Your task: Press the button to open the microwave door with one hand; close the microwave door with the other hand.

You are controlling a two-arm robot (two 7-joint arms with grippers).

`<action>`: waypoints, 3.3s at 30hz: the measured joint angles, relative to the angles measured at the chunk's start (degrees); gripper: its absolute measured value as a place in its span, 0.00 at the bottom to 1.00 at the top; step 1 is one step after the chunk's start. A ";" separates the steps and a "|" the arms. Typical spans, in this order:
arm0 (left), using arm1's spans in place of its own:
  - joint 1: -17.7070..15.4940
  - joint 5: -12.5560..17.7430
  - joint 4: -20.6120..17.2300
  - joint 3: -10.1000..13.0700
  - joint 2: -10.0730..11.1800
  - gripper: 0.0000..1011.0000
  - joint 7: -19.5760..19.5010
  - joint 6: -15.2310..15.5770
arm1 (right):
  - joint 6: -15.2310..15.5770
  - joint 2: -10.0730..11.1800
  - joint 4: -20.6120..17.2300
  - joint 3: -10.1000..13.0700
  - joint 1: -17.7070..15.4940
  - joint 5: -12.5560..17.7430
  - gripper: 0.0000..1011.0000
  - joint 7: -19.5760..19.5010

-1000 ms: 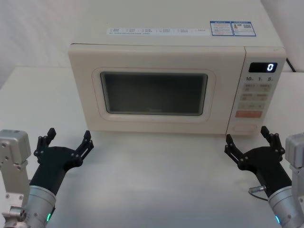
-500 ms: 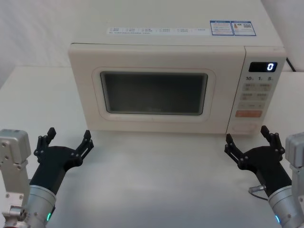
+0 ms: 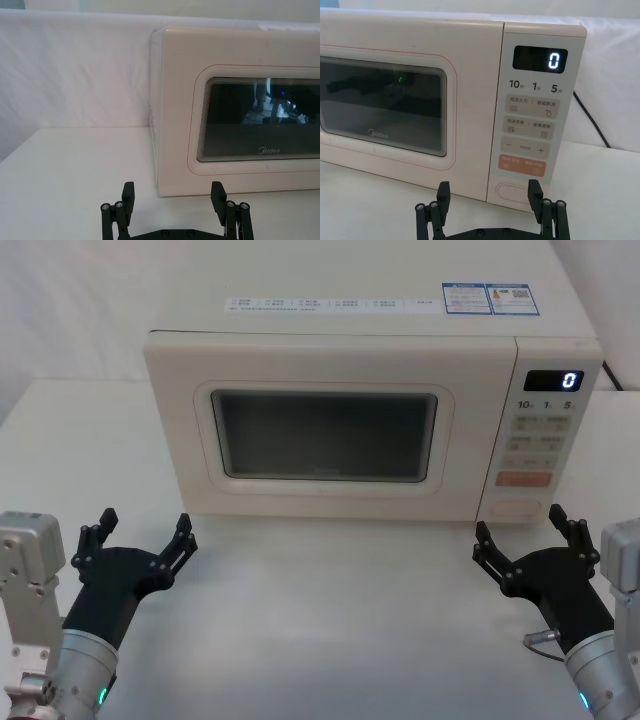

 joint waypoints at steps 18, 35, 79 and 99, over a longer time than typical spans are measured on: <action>0.00 0.00 0.00 0.00 0.00 0.99 0.00 0.00 | 0.00 0.00 0.00 0.00 0.00 0.00 0.86 0.00; 0.00 0.00 0.00 0.00 0.00 0.99 0.00 0.00 | 0.00 0.00 0.00 0.00 0.00 0.00 0.32 0.00; 0.00 0.00 0.00 0.00 0.00 0.99 0.00 0.00 | 0.38 -1.51 1.56 1.95 0.20 -0.35 0.00 2.19; 0.00 0.00 0.00 0.00 0.00 0.99 0.00 0.00 | 2.88 -4.07 9.80 5.43 5.77 -0.50 0.00 6.52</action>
